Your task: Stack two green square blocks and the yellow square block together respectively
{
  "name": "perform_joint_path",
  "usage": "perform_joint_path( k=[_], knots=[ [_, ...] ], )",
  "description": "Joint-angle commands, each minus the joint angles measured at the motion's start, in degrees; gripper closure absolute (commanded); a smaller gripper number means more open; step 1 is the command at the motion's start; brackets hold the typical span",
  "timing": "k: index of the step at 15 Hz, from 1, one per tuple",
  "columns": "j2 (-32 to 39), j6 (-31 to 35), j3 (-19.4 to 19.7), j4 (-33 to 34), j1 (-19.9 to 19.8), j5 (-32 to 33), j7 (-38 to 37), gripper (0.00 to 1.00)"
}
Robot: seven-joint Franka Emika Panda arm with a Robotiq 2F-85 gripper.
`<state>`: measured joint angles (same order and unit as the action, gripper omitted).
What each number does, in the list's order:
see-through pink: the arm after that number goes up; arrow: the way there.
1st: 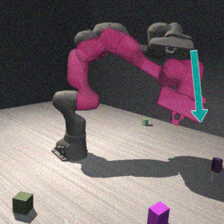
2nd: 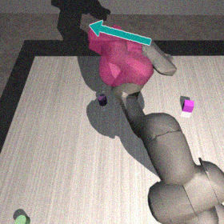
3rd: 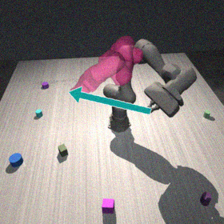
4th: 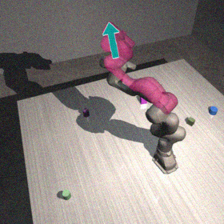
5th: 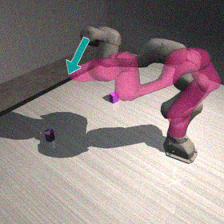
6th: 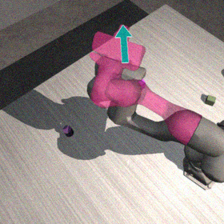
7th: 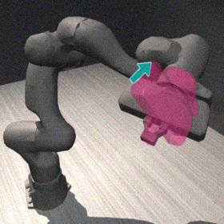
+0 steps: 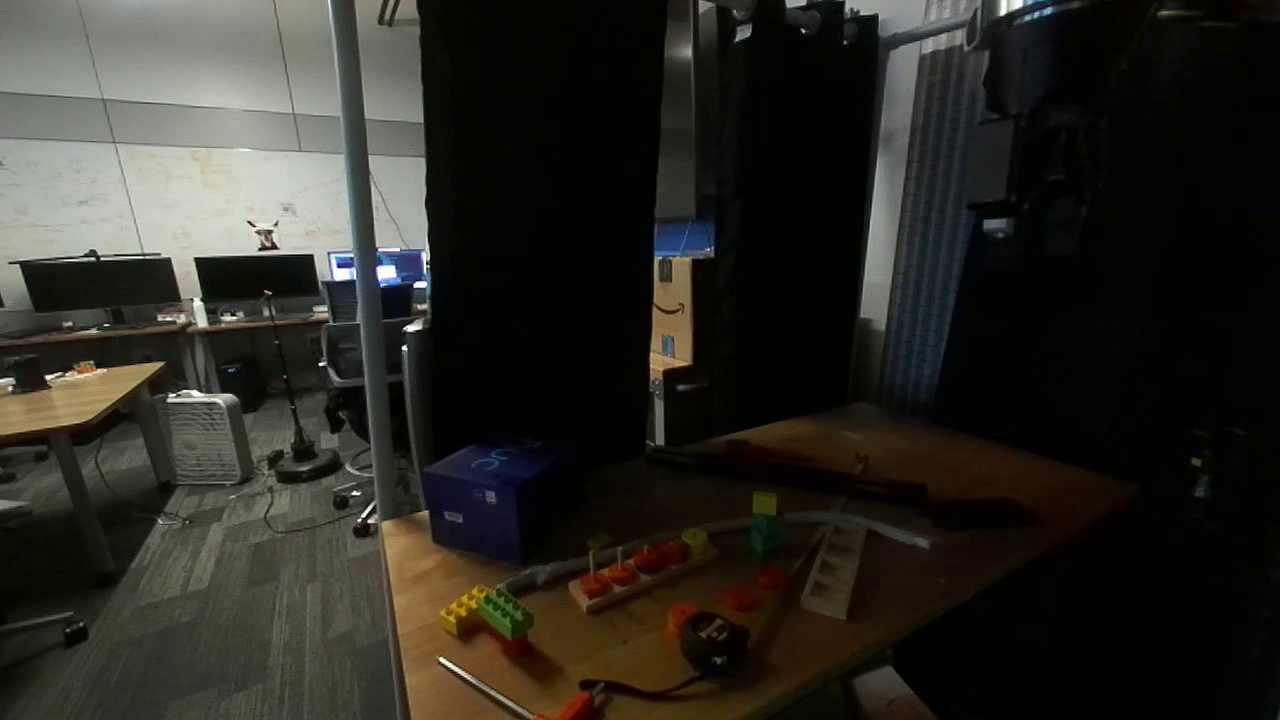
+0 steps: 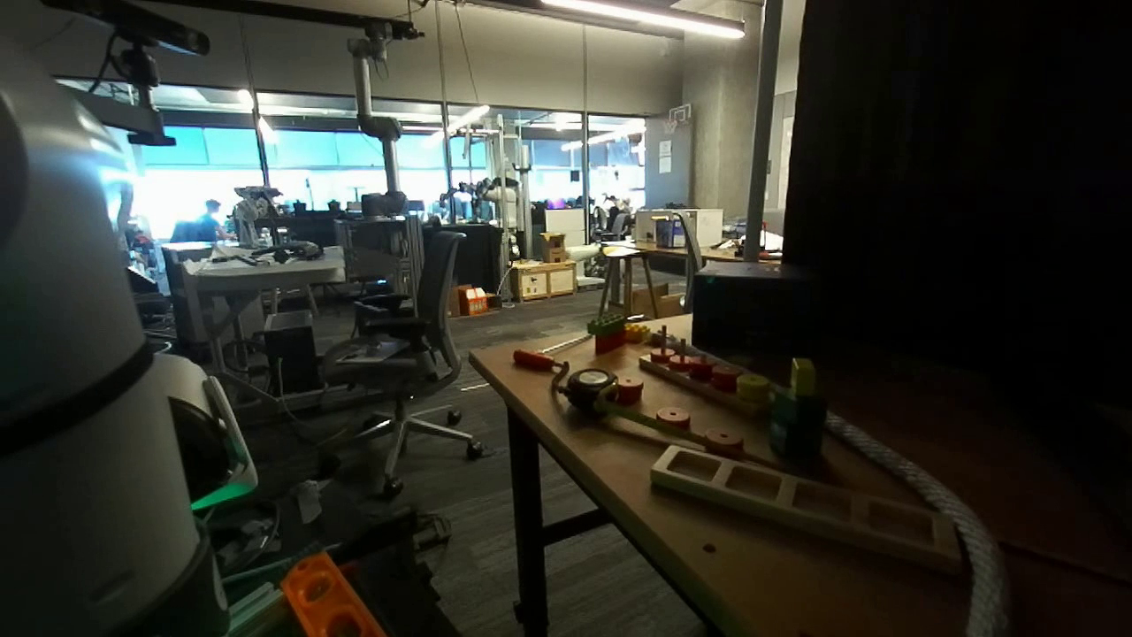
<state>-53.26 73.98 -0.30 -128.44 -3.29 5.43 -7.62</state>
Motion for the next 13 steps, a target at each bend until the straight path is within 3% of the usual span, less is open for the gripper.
perform_joint_path(
  k=[1, 13],
  knots=[
    [-5.7, 5.2, 1.3, -4.5, 0.5, -2.0, 0.5, 0.00],
    [-5.4, 4.6, 1.4, -4.8, -0.5, -2.4, 0.5, 0.00]
  ],
)
